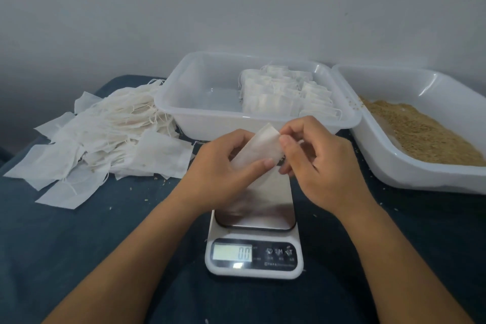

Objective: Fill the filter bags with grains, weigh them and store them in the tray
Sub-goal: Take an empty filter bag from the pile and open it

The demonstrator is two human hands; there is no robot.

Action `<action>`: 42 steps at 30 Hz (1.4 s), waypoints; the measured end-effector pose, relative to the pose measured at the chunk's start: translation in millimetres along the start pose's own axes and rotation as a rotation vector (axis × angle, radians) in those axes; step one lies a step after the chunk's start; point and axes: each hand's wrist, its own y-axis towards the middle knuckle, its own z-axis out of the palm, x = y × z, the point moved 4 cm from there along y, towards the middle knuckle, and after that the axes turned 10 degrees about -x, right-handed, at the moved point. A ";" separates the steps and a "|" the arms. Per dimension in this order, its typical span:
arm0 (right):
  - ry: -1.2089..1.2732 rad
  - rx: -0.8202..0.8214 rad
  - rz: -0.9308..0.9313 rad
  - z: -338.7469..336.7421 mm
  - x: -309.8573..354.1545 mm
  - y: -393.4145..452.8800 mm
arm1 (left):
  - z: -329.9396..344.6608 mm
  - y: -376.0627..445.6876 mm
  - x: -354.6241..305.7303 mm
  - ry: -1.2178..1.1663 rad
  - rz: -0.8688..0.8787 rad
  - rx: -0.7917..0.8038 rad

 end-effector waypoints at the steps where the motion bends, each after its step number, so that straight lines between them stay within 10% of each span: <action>1: 0.027 -0.014 0.013 0.2 0.7 0.3 | 0.1 -0.2 -0.1 -0.003 -0.002 0.018; 15: 0.000 0.117 0.132 4.2 -4.8 -1.0 | -5.7 4.2 5.2 0.043 0.020 -0.019; 35: -0.021 0.564 -0.003 -30.1 35.4 18.5 | 31.0 22.6 -34.8 -0.326 -0.171 0.839; 42: -0.045 0.496 -0.038 -50.4 44.7 26.7 | 38.3 17.6 -24.6 -0.292 -0.114 0.611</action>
